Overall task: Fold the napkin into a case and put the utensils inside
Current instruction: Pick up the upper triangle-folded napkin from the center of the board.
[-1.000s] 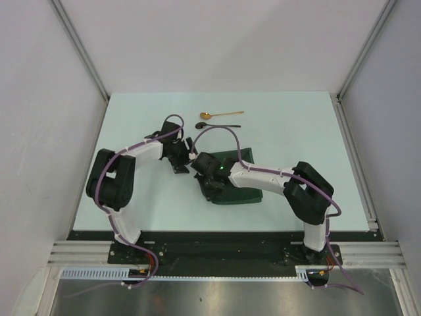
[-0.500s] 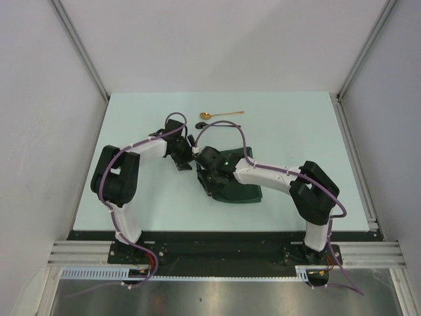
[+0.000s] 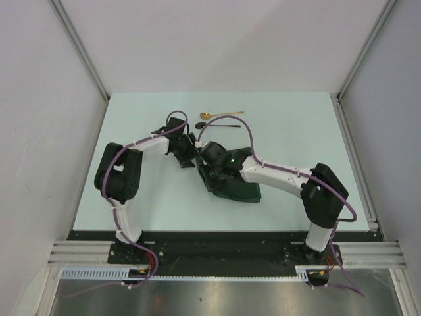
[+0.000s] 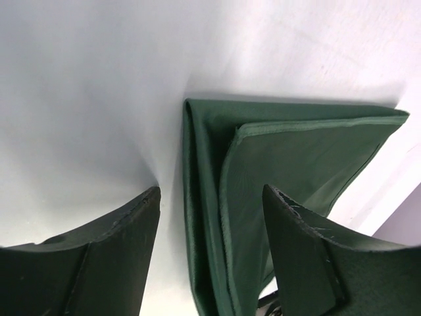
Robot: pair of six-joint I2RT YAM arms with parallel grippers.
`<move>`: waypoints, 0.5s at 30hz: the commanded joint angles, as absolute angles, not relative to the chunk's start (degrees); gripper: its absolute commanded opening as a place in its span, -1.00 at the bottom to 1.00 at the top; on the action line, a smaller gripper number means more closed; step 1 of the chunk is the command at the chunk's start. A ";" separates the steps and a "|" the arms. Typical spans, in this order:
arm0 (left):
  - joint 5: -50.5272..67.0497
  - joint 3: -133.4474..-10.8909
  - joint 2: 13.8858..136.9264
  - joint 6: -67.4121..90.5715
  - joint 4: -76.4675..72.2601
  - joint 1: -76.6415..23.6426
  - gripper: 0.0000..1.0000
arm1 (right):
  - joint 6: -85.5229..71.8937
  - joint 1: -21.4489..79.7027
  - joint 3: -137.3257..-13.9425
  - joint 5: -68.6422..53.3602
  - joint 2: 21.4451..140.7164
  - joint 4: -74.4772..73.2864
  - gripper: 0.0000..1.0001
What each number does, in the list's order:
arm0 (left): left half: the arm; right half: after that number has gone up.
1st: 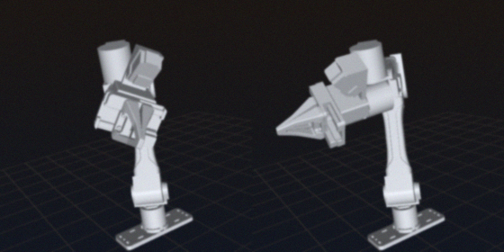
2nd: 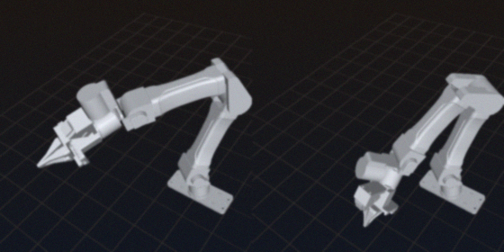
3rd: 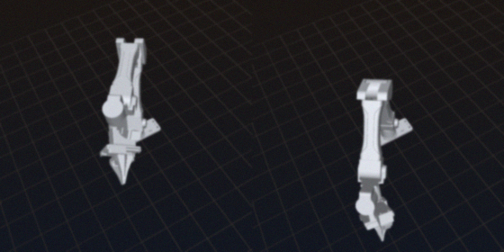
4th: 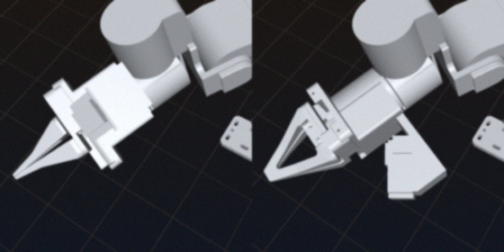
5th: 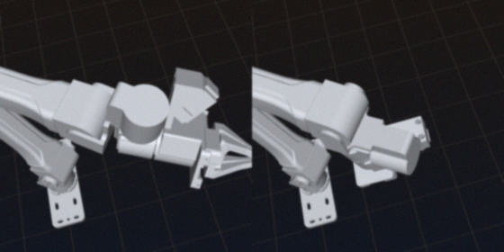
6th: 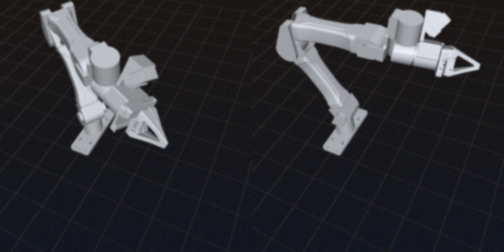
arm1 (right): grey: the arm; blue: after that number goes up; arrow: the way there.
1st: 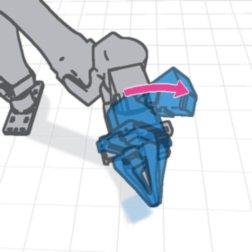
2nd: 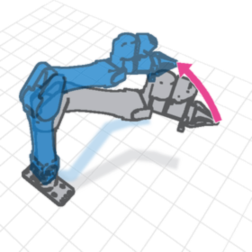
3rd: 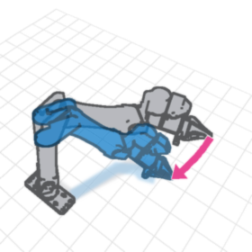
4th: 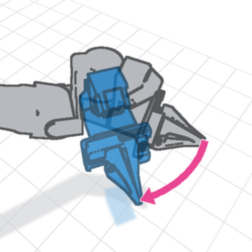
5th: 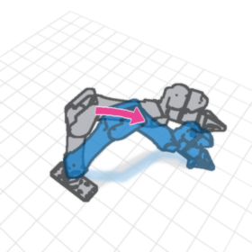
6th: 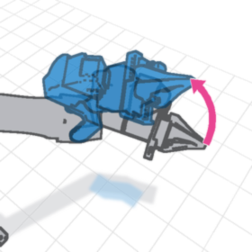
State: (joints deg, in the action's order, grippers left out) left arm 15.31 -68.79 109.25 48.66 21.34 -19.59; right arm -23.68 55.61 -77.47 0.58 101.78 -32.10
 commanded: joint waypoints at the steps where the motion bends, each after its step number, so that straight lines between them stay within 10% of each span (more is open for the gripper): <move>1: 13.80 -70.22 112.58 49.39 21.18 -20.04 0.37 | -23.12 55.37 -78.22 0.88 99.32 -32.08 -1.00; 15: 13.36 -70.93 114.61 51.06 20.74 -20.04 -0.16 | -23.03 54.76 -77.61 0.97 98.44 -32.43 -1.00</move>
State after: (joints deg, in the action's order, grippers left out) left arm 16.45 -71.26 112.66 50.83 19.84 -19.62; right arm -23.68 55.11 -77.47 0.58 101.75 -32.71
